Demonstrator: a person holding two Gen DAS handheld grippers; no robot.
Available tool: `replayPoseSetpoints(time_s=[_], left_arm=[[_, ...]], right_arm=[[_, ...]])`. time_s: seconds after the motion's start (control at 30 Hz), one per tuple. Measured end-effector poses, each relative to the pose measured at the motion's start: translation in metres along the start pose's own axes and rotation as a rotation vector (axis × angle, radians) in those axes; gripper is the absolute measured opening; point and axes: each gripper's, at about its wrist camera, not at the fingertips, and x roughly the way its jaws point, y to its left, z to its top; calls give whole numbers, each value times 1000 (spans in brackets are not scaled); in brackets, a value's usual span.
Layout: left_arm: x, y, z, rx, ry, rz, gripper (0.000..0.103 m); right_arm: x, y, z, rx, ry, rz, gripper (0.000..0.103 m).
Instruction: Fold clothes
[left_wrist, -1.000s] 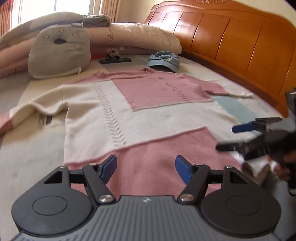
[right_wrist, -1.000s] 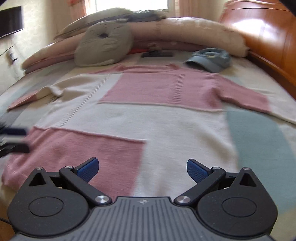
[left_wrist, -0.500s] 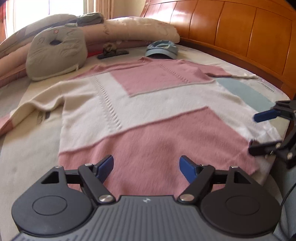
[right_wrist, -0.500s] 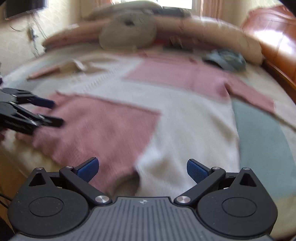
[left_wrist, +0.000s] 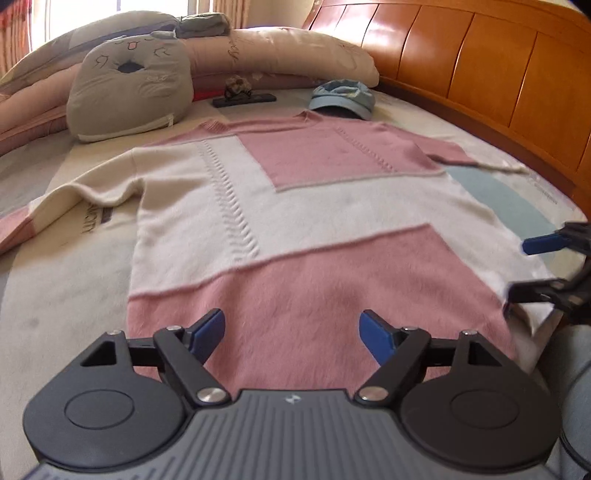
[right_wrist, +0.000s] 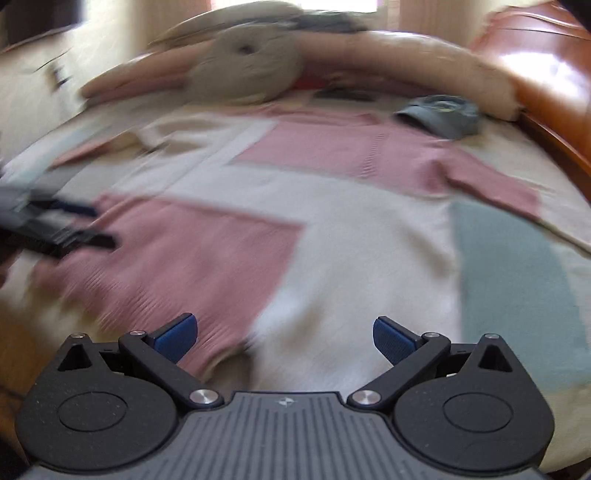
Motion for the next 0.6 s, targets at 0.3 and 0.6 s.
replayPoseSetpoints(time_s=[0.3,0.6], left_arm=[[-9,23,-13,-121,29,-61,80],[30,18,36,-22,-17,-22,80]], right_arm=[[19,-26,-11,88,1,-42,103],[71,-51,63,134,-64,-32,103]])
